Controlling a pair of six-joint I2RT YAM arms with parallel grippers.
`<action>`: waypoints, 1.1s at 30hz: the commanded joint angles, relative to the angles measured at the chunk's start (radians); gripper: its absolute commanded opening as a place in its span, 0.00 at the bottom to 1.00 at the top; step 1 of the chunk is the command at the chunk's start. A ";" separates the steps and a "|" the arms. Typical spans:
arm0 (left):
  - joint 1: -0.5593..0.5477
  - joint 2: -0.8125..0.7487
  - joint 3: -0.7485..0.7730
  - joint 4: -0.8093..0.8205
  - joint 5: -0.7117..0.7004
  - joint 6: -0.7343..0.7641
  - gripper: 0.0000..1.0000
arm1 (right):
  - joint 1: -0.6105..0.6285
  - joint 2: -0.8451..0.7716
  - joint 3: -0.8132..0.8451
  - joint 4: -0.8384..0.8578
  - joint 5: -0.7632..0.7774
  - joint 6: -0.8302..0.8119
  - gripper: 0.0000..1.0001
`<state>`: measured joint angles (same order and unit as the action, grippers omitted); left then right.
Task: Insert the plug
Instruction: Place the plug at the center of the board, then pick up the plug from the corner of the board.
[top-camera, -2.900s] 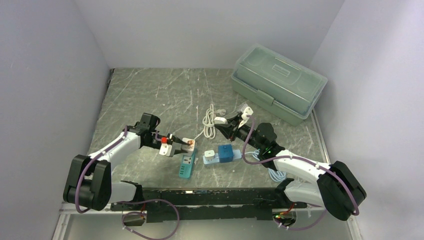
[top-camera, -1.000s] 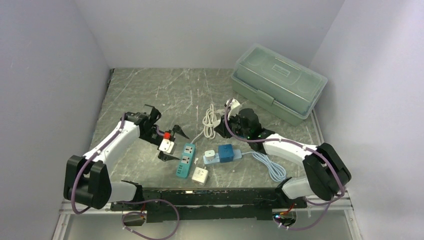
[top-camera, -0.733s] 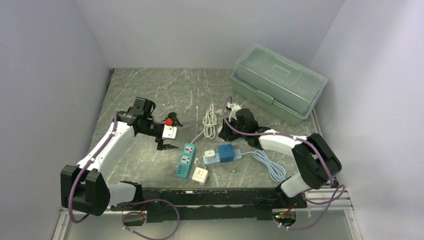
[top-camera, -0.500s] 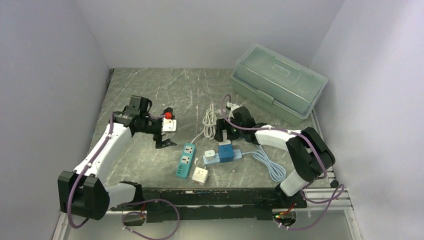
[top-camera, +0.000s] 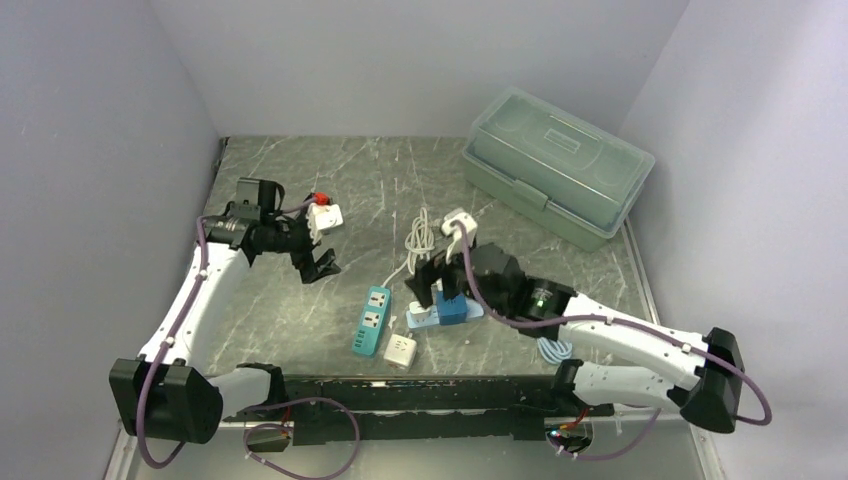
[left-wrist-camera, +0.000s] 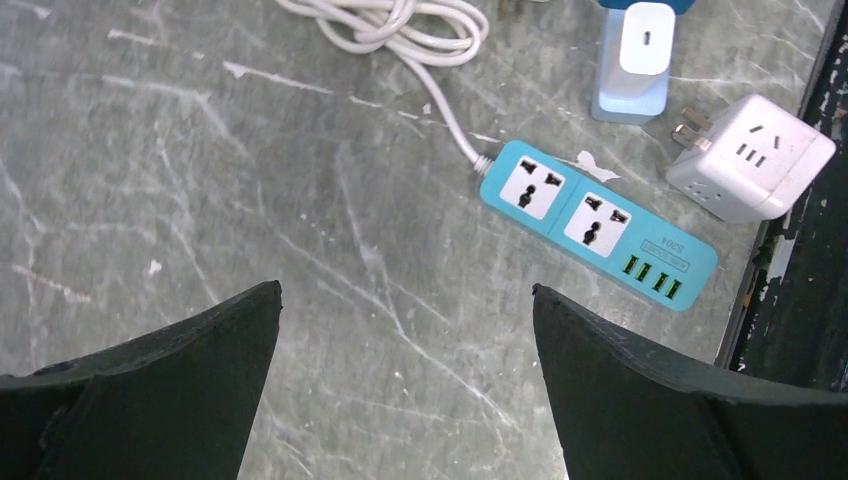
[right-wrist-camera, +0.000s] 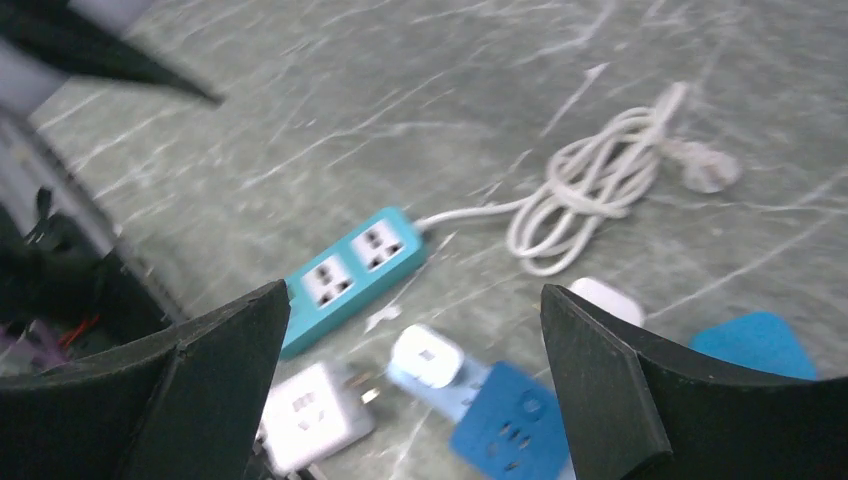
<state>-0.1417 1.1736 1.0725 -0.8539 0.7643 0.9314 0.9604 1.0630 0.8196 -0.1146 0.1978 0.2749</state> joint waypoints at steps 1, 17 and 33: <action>0.050 -0.004 0.049 -0.035 -0.008 -0.091 1.00 | 0.195 0.008 -0.029 -0.132 0.166 0.058 1.00; 0.079 -0.034 0.068 -0.073 -0.058 -0.115 1.00 | 0.540 0.403 -0.005 -0.121 0.192 0.282 1.00; 0.107 -0.079 0.070 -0.064 -0.057 -0.129 1.00 | 0.523 0.631 0.125 0.017 0.330 0.192 1.00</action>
<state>-0.0425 1.1149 1.1107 -0.9188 0.6910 0.8200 1.4944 1.6791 0.8852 -0.1555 0.4530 0.4969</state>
